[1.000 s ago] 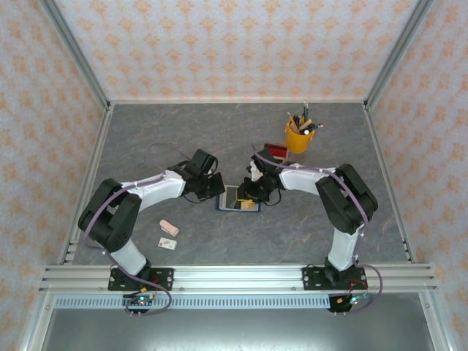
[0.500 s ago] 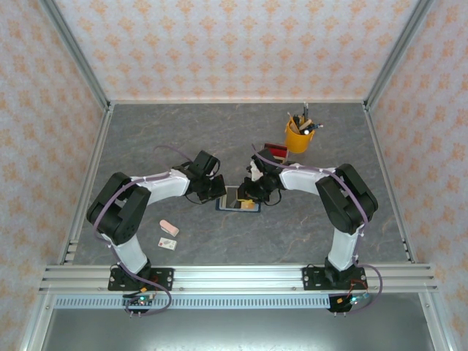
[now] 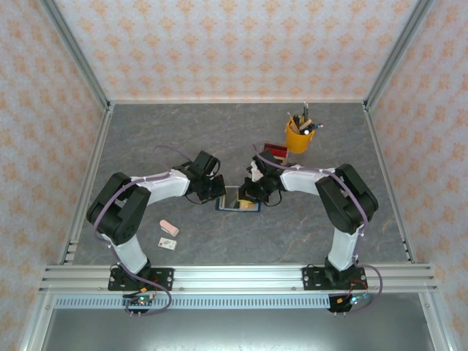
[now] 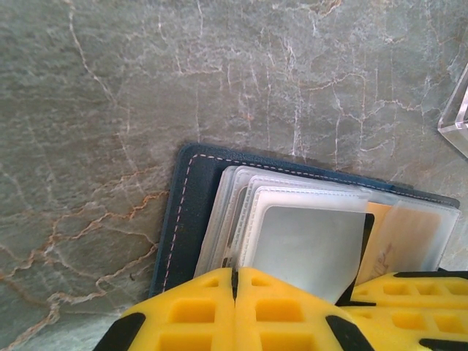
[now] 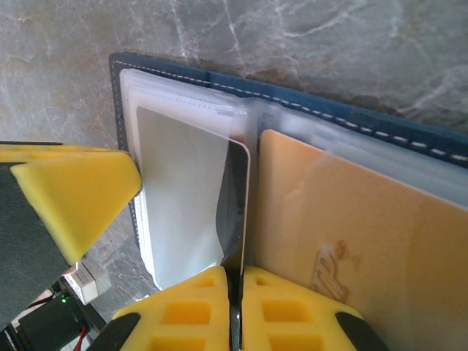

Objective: Take the credit cards out of the card holder

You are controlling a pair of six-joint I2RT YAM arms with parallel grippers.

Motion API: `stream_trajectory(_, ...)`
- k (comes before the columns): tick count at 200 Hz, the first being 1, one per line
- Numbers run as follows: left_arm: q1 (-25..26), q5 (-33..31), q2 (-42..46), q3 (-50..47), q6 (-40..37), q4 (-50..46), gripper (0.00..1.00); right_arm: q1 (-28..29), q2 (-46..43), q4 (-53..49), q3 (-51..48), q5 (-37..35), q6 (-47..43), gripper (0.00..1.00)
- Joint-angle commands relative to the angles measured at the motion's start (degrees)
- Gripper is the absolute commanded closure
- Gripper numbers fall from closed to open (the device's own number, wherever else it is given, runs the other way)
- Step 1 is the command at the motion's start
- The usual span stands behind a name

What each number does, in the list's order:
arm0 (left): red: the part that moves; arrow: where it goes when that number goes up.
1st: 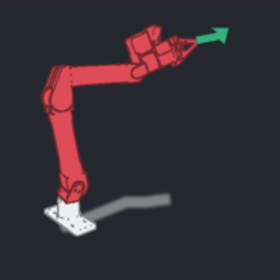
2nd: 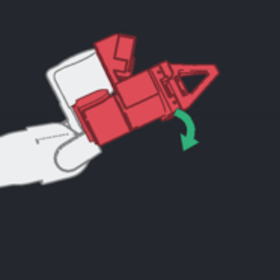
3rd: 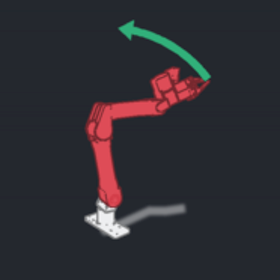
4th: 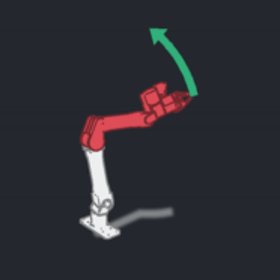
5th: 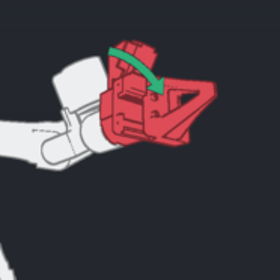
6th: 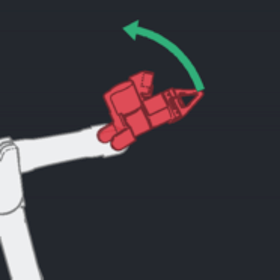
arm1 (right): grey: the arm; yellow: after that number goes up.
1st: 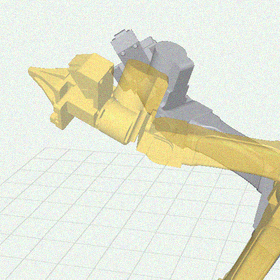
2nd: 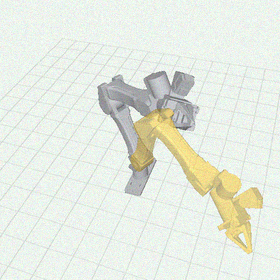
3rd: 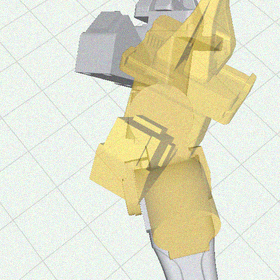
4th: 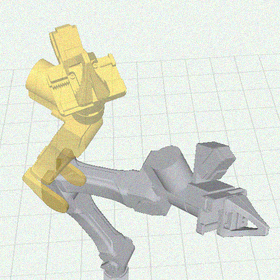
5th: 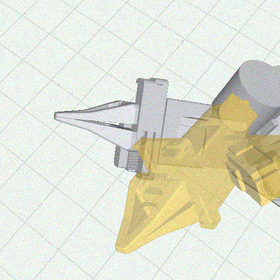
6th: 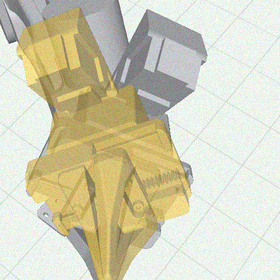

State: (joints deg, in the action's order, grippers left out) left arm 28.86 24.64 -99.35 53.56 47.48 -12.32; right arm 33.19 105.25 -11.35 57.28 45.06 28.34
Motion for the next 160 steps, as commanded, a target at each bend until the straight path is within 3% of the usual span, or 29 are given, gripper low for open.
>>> stream_trajectory(1,-0.8,-6.2,-0.2,-2.1,-0.9,-6.9,0.99,-0.9,-2.5,-1.1,-2.0,-1.6,-0.2,0.92)
stream_trajectory(105,-2.7,-5.3,2.6,-1.9,-2.1,-7.5,0.96,-1.7,-12.0,-5.0,-4.8,-3.3,-0.8,1.00)
stream_trajectory(143,-4.7,-2.6,8.1,-1.8,-2.4,-6.6,0.83,-1.7,-15.4,-2.7,-4.4,0.3,-0.5,1.00)
stream_trajectory(160,-5.8,-1.0,11.0,-2.0,-2.4,-6.2,0.69,-1.7,-15.8,-1.6,-3.6,1.7,0.1,1.00)
